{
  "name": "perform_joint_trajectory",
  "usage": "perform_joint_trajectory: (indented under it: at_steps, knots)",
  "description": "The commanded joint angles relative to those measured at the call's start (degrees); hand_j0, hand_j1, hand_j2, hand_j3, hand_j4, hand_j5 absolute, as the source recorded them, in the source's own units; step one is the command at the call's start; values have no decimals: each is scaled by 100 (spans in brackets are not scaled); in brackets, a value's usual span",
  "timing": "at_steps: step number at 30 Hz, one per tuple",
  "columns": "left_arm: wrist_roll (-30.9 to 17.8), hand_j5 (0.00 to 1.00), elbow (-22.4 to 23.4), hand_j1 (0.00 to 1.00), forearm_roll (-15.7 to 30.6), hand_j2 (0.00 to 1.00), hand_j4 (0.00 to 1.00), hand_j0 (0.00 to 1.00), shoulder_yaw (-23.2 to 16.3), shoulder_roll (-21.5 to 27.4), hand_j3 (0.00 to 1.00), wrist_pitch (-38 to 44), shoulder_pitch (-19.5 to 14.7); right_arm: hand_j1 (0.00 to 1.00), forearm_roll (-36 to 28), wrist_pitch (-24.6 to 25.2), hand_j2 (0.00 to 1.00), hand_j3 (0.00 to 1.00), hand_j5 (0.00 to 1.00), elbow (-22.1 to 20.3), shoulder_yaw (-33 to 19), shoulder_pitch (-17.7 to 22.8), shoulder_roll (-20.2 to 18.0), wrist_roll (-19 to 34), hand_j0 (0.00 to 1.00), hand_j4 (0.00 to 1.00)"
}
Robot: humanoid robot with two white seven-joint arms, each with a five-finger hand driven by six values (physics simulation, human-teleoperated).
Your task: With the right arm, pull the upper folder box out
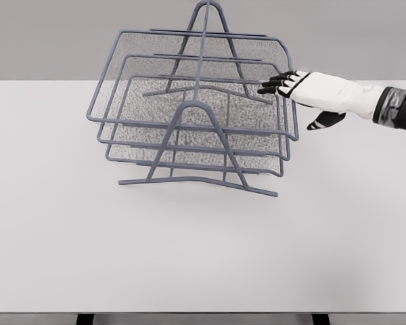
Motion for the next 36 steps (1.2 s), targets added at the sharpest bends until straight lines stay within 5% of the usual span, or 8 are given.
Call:
perform_joint_trajectory:
  at_steps: [1,21,25,33,36]
  knots:
    - [-1,100,6,100,-2,100,100,100,-3,0,100,0,0,100,93,-41,100,100,100,6,23,9,-119,18,100,100]
    - [-1,100,6,100,-2,100,100,100,-3,0,100,0,0,100,14,-41,100,100,100,252,-320,387,-1912,18,100,100]
    - [-1,100,-2,100,-2,100,100,100,-3,0,100,-9,0,100,14,-41,100,100,100,270,-786,756,-1938,18,100,100]
    - [-1,100,6,100,-2,100,100,100,-3,0,100,0,0,100,-13,-41,100,100,100,305,-1128,870,-2132,18,100,100]
    - [-1,100,6,100,-2,100,100,100,-12,0,100,0,0,100,-980,-41,100,100,100,51,-1419,782,-2202,18,100,100]
